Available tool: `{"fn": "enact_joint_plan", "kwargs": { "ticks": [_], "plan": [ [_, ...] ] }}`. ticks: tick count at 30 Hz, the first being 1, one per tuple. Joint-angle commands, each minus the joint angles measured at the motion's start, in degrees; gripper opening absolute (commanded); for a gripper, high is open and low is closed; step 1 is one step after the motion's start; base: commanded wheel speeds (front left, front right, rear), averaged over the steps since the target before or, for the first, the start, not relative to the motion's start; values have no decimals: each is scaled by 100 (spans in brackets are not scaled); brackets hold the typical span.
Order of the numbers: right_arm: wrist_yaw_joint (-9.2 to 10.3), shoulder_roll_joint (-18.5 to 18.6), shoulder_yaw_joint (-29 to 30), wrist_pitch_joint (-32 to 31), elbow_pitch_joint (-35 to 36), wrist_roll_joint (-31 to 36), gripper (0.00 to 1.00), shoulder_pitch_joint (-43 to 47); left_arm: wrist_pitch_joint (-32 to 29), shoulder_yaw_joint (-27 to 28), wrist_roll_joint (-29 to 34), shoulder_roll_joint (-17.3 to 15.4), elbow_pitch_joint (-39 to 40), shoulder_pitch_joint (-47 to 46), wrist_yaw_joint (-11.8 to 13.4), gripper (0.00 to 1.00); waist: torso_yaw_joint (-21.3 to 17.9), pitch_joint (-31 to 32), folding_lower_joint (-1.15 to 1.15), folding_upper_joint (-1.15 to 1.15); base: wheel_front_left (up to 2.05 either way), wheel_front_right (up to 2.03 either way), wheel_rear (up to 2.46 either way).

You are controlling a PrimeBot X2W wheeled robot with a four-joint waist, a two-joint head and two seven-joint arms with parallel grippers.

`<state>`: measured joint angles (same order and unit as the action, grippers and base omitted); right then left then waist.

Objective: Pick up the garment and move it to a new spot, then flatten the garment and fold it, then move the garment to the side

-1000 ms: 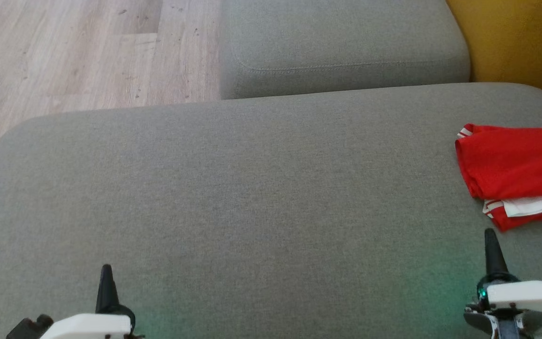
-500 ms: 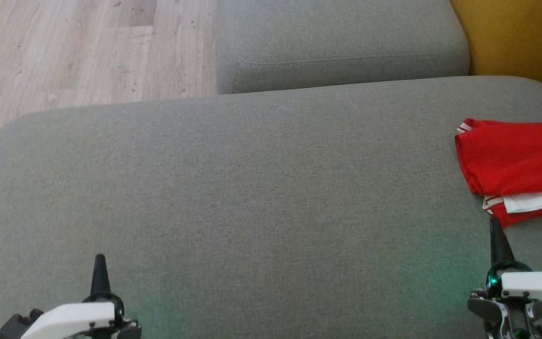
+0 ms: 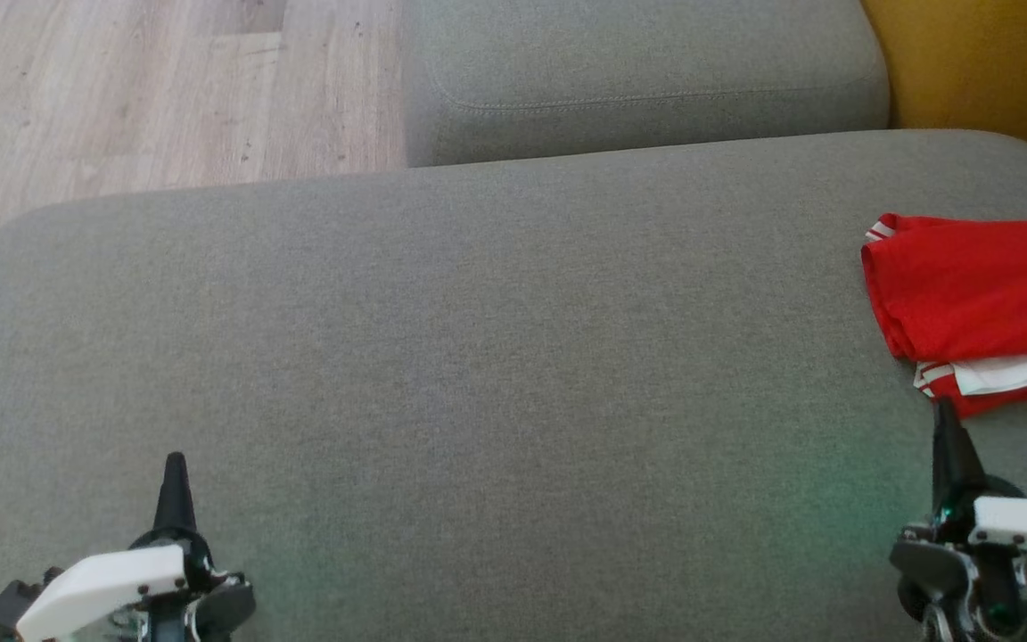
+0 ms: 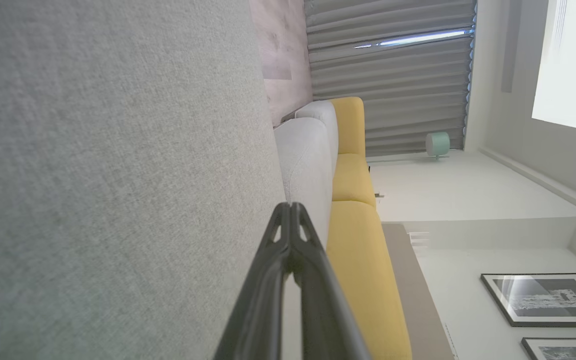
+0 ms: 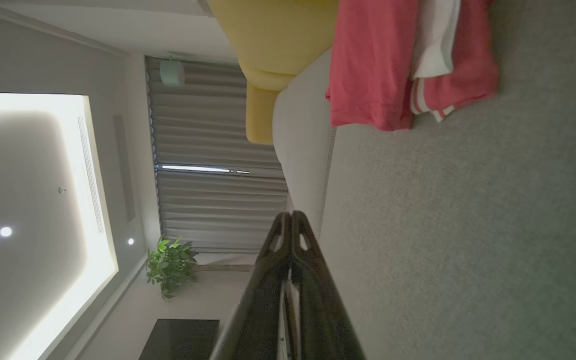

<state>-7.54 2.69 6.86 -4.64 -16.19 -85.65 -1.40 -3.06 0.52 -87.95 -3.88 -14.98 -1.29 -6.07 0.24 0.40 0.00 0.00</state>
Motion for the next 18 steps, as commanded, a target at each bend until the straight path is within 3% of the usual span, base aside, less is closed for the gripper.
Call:
{"fn": "enact_joint_plan", "kwargs": {
  "ticks": [1,8,18],
  "plan": [
    [5,25,-77,-72,213,-189,0,-375,-47,264,-162,-64,139,-343,-62,0,-4,-10,0,0,0,0,0],
    [5,19,-31,-187,217,-650,0,-478,-167,381,-604,-58,103,-471,-142,0,-23,-58,0,0,0,0,0],
    [5,19,-32,-186,217,-650,0,-478,-187,405,-583,-40,102,-473,-142,0,-23,-58,0,0,0,0,0]
  ]
}}
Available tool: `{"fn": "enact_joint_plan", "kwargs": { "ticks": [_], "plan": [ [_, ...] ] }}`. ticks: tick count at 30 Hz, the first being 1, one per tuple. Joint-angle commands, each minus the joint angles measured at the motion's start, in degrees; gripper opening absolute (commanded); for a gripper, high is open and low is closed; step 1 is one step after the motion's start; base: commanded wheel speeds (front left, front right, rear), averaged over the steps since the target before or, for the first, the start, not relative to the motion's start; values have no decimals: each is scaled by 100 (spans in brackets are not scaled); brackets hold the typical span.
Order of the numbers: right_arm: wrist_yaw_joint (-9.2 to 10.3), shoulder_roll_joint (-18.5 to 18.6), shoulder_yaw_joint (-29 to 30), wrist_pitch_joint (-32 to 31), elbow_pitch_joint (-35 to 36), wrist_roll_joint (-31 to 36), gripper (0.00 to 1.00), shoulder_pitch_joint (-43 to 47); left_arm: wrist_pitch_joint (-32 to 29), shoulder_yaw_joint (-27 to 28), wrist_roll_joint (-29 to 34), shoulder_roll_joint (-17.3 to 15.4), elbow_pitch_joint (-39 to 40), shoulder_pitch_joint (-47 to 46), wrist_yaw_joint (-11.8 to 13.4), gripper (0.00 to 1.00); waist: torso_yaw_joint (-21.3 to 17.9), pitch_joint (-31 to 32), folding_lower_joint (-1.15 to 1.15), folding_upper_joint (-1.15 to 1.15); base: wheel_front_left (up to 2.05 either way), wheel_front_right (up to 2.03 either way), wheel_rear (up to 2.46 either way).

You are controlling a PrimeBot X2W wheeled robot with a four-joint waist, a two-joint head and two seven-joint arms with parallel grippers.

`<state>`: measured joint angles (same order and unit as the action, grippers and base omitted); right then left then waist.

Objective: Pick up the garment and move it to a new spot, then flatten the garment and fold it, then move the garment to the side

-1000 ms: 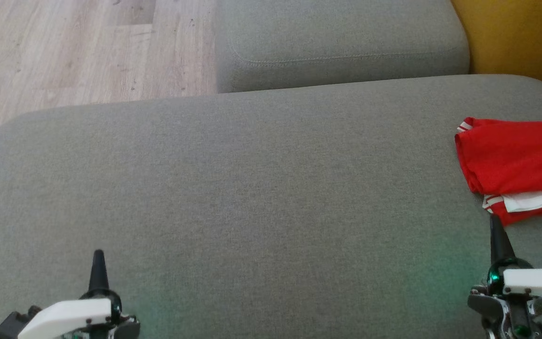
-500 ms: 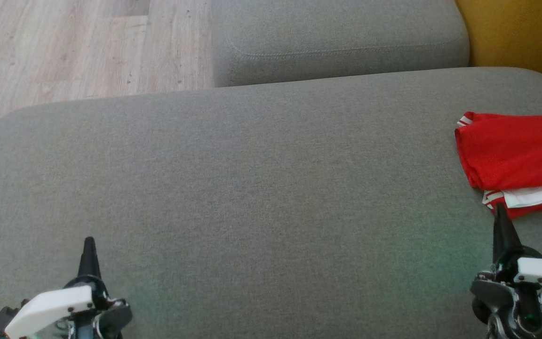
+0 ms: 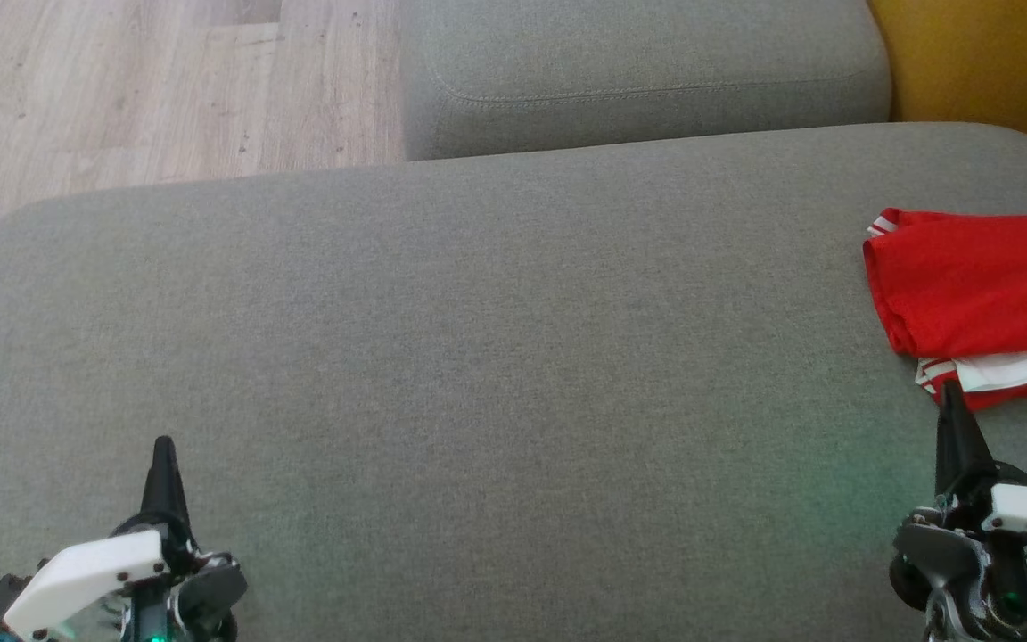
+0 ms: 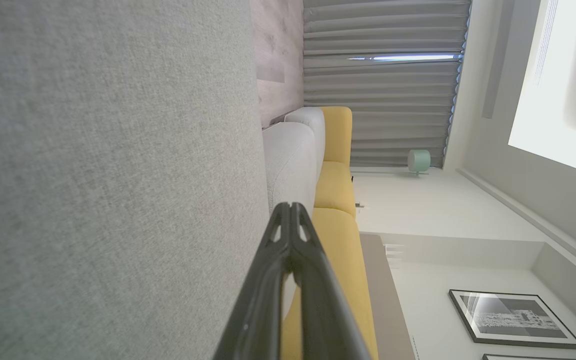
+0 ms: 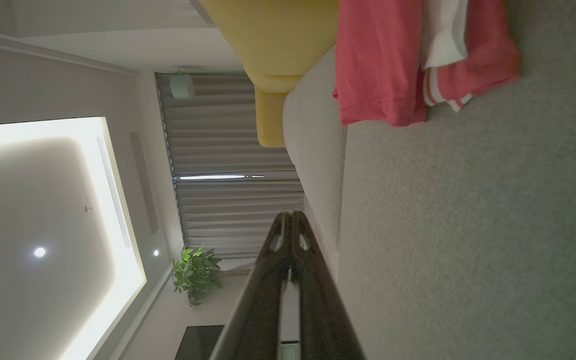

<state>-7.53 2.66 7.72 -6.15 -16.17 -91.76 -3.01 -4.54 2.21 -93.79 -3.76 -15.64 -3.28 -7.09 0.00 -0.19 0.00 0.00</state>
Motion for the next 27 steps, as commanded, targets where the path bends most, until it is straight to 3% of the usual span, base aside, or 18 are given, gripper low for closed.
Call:
{"fn": "enact_joint_plan", "kwargs": {
  "ticks": [1,27],
  "plan": [
    [4,21,-117,-36,215,-38,0,-317,-40,239,2,-50,168,-275,-40,0,0,1,0,0,0,0,0],
    [4,21,-118,-35,214,-39,0,-317,-82,291,46,-13,165,-279,-40,0,0,1,0,0,0,0,0]
  ]
}}
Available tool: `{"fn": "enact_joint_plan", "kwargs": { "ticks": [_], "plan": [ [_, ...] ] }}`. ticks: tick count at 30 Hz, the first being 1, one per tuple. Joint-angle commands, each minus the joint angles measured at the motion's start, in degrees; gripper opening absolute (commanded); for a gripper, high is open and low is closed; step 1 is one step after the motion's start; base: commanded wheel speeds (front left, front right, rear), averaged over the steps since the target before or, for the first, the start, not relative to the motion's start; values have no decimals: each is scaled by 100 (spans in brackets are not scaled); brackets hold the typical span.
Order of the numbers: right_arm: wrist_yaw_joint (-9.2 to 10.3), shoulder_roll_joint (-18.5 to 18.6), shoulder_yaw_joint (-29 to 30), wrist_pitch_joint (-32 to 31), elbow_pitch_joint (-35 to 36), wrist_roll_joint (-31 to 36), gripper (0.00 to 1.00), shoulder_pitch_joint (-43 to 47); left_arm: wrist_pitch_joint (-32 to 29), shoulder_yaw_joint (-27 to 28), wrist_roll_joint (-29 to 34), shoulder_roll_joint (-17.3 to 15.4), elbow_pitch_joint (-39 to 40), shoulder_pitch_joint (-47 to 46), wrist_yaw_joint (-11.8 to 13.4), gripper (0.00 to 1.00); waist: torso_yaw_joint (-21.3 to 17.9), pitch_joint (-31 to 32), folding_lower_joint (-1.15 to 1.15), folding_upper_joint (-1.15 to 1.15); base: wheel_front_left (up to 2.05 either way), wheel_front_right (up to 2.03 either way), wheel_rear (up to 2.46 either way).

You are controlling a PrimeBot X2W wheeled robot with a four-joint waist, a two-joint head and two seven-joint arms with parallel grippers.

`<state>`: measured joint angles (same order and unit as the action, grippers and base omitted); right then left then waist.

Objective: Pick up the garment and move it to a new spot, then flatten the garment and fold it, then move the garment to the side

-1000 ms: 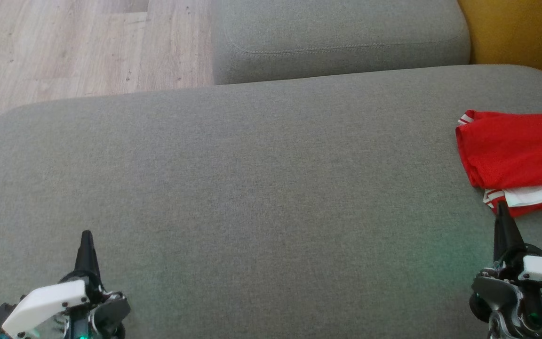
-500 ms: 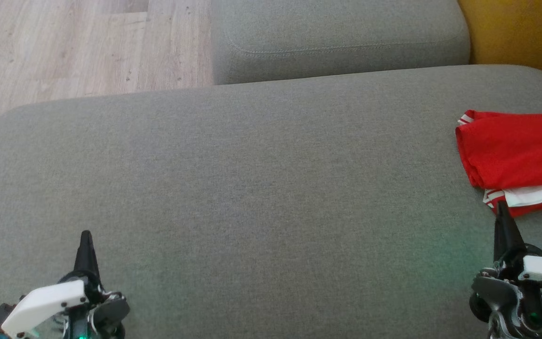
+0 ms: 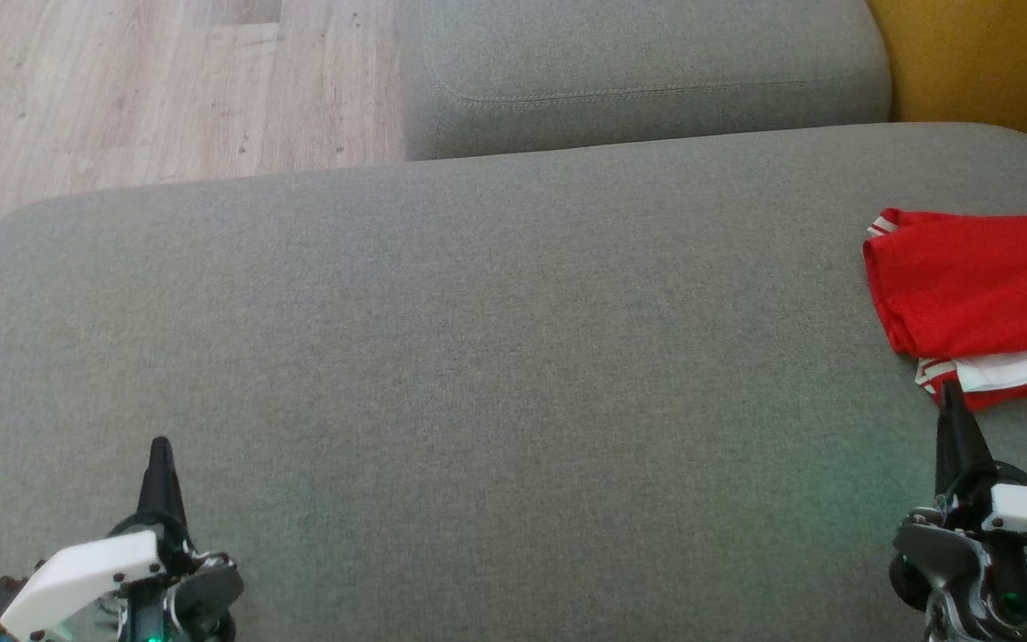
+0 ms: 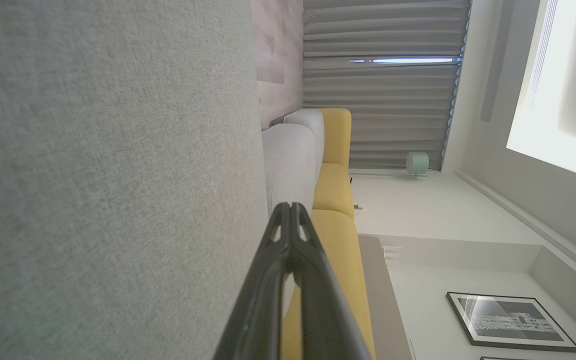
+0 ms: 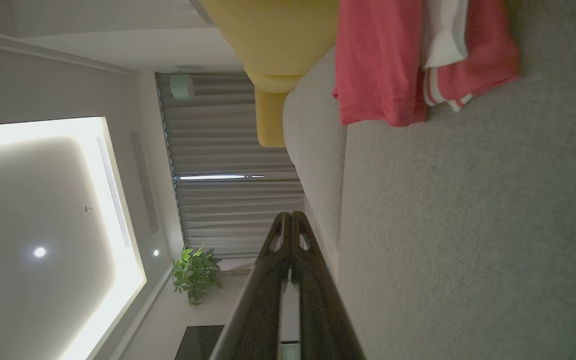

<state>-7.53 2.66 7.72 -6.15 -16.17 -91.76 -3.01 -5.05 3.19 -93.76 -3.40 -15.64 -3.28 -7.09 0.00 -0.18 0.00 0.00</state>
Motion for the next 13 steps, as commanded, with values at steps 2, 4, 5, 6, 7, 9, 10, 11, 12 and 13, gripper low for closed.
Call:
{"fn": "enact_joint_plan", "kwargs": {
  "ticks": [2,4,5,6,7,9,10,11,12,13],
  "plan": [
    [4,21,-118,-35,214,-39,0,-317,-34,196,46,-47,165,-279,-40,0,0,0,0,0,0,0,0],
    [4,21,-119,-35,214,-39,0,-317,-37,200,49,-45,165,-280,-40,0,0,0,0,0,0,0,0],
    [4,21,-119,-35,214,-39,0,-317,-39,202,51,-43,165,-280,-40,0,0,0,0,0,0,0,0],
    [4,21,-119,-35,214,-39,0,-317,-40,203,52,-42,165,-280,-40,0,0,0,0,0,0,0,0],
    [4,21,-119,-35,214,-39,0,-317,-41,205,54,-41,165,-280,-40,0,0,0,0,0,0,0,0],
    [4,21,-119,-35,214,-39,0,-317,-44,208,57,-39,164,-280,-40,0,0,0,0,0,0,0,0],
    [4,21,-119,-35,214,-39,0,-317,-45,210,58,-37,164,-280,-40,0,0,0,0,0,0,0,0],
    [4,21,-119,-35,214,-39,0,-317,-47,212,59,-36,164,-281,-40,0,0,0,0,0,0,0,0],
    [4,21,-119,-35,214,-39,0,-317,-48,213,61,-35,164,-281,-40,0,0,0,0,0,0,0,0],
    [4,21,-119,-35,214,-39,0,-317,-49,215,62,-34,164,-281,-40,0,0,0,0,0,0,0,0]
  ]
}}
